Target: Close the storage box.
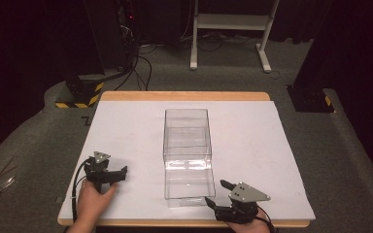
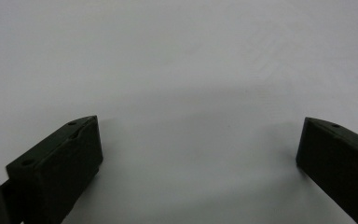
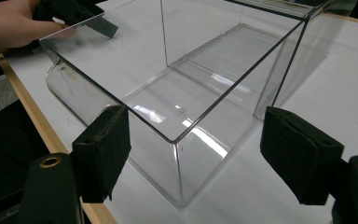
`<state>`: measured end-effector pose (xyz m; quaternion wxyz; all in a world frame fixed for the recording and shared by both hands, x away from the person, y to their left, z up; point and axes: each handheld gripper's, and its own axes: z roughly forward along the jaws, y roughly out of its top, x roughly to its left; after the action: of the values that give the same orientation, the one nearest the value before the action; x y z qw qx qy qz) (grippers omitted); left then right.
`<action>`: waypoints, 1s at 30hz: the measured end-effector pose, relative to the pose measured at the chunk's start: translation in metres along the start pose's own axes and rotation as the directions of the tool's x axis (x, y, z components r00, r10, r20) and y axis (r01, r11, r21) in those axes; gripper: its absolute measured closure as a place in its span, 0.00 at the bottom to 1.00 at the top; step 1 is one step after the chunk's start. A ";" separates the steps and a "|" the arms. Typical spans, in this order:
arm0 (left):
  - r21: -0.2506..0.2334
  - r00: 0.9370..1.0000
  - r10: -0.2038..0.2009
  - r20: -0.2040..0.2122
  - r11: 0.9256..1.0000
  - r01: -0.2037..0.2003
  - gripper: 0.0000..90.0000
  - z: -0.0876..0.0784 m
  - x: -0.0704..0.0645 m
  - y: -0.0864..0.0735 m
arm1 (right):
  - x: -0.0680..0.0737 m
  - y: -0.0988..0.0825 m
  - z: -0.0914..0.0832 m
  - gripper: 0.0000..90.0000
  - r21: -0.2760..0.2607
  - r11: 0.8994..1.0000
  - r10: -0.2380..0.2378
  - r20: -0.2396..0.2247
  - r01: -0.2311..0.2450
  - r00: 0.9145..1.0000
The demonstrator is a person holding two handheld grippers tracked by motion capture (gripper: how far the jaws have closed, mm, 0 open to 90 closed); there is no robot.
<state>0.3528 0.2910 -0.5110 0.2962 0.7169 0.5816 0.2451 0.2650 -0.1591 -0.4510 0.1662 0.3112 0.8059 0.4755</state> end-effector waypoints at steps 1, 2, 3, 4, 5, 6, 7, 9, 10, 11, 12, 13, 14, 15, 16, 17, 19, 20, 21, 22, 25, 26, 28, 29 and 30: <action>0.000 1.000 0.000 0.000 1.000 0.000 0.01 0.000 0.000 0.000 | 0.000 0.000 0.000 0.27 0.000 1.000 0.000 -0.001 0.000 1.000; 0.000 1.000 0.000 0.000 1.000 0.000 0.01 0.000 0.000 0.000 | 0.000 0.000 0.001 0.27 0.001 1.000 -0.002 -0.003 0.002 1.000; 0.000 1.000 0.000 0.000 1.000 0.000 0.01 0.000 0.000 0.000 | 0.000 0.000 0.001 0.27 0.001 1.000 -0.002 -0.003 0.002 1.000; 0.000 1.000 0.000 0.000 1.000 0.000 0.01 0.000 0.000 0.000 | 0.000 -0.001 0.001 0.27 0.003 1.000 -0.002 -0.003 0.002 1.000; 0.000 1.000 0.000 0.000 1.000 0.000 0.01 0.000 0.000 0.000 | 0.001 -0.001 0.004 0.27 0.014 1.000 -0.011 0.003 0.011 1.000; 0.000 1.000 0.000 0.000 1.000 0.000 0.01 0.000 0.000 0.000 | 0.001 -0.001 0.004 0.27 0.016 1.000 -0.012 0.002 0.012 1.000; 0.000 1.000 0.000 0.000 1.000 0.000 0.01 0.000 0.000 0.000 | 0.001 -0.001 0.005 0.27 0.017 1.000 -0.011 0.000 0.011 1.000; 0.000 1.000 0.001 0.000 1.000 -0.001 0.01 0.000 0.000 0.000 | 0.001 -0.001 0.006 0.27 0.016 1.000 -0.010 0.004 0.010 1.000; 0.000 1.000 0.001 -0.001 1.000 -0.001 0.01 0.000 0.000 0.000 | 0.001 -0.001 0.006 0.27 0.014 1.000 -0.007 0.005 0.007 1.000; 0.000 1.000 0.001 0.000 1.000 -0.001 0.01 0.000 0.000 0.000 | 0.001 0.000 0.007 0.27 0.013 1.000 -0.006 0.007 0.006 1.000; 0.000 1.000 0.001 0.000 1.000 -0.001 0.01 0.000 0.000 0.000 | 0.001 0.000 0.007 0.27 0.013 1.000 -0.006 0.007 0.006 1.000; 0.000 1.000 0.000 0.000 1.000 0.000 0.01 0.000 0.000 0.000 | 0.001 0.000 0.007 0.27 0.012 1.000 -0.004 0.009 0.004 1.000; 0.000 1.000 0.001 0.000 1.000 -0.001 0.01 0.000 0.000 0.000 | 0.001 0.000 0.008 0.27 0.011 1.000 -0.003 0.009 0.003 1.000; 0.000 1.000 0.001 0.000 1.000 -0.001 0.01 0.000 0.000 0.000 | 0.001 0.000 0.008 0.27 0.009 1.000 -0.003 0.013 0.003 1.000; 0.000 1.000 0.001 0.000 1.000 -0.001 0.01 0.000 0.000 0.000 | 0.001 0.001 0.009 0.27 0.008 1.000 -0.003 0.016 0.003 1.000; 0.001 1.000 0.001 0.000 1.000 -0.001 0.01 0.000 0.000 0.000 | 0.001 0.001 0.009 0.27 0.008 1.000 -0.005 0.018 0.005 1.000; 0.000 1.000 0.001 0.000 1.000 -0.001 0.01 0.000 0.000 0.000 | 0.001 0.001 0.011 0.27 0.009 1.000 -0.004 0.023 0.004 1.000; 0.000 1.000 0.001 0.000 1.000 -0.001 0.01 0.000 0.000 0.000 | 0.001 0.002 0.012 0.27 0.007 1.000 -0.004 0.024 0.004 1.000; 0.000 1.000 0.001 0.000 1.000 -0.001 0.01 0.000 0.000 0.000 | 0.001 0.002 0.012 0.27 0.006 1.000 -0.003 0.026 0.003 1.000; 0.001 1.000 0.001 0.000 1.000 -0.001 0.01 0.000 0.000 0.000 | 0.002 0.002 0.013 0.27 0.005 1.000 -0.003 0.029 0.003 1.000; 0.000 1.000 0.001 0.000 1.000 -0.001 0.01 0.000 0.000 0.000 | 0.002 0.003 0.015 0.27 0.002 1.000 -0.004 0.034 0.004 0.999; 0.000 1.000 0.000 0.000 1.000 0.000 0.01 0.000 0.000 0.000 | 0.002 0.003 0.015 0.27 0.001 1.000 -0.004 0.036 0.004 0.999; 0.000 1.000 0.000 0.000 1.000 0.000 0.01 0.000 0.000 0.000 | 0.003 0.003 0.016 0.27 0.001 1.000 -0.002 0.038 0.002 0.999; 0.000 1.000 0.000 0.000 1.000 0.000 0.01 0.000 0.000 0.000 | 0.003 0.003 0.016 0.27 0.001 1.000 -0.002 0.038 0.002 0.999; 0.000 1.000 0.000 0.000 1.000 0.000 0.01 0.000 0.000 0.000 | 0.003 0.004 0.017 0.27 -0.003 1.000 -0.003 0.039 0.003 0.999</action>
<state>0.3528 0.2910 -0.5110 0.2961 0.7168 0.5818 0.2450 0.2744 -0.1444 -0.4556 0.1831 0.3189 0.8022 0.4703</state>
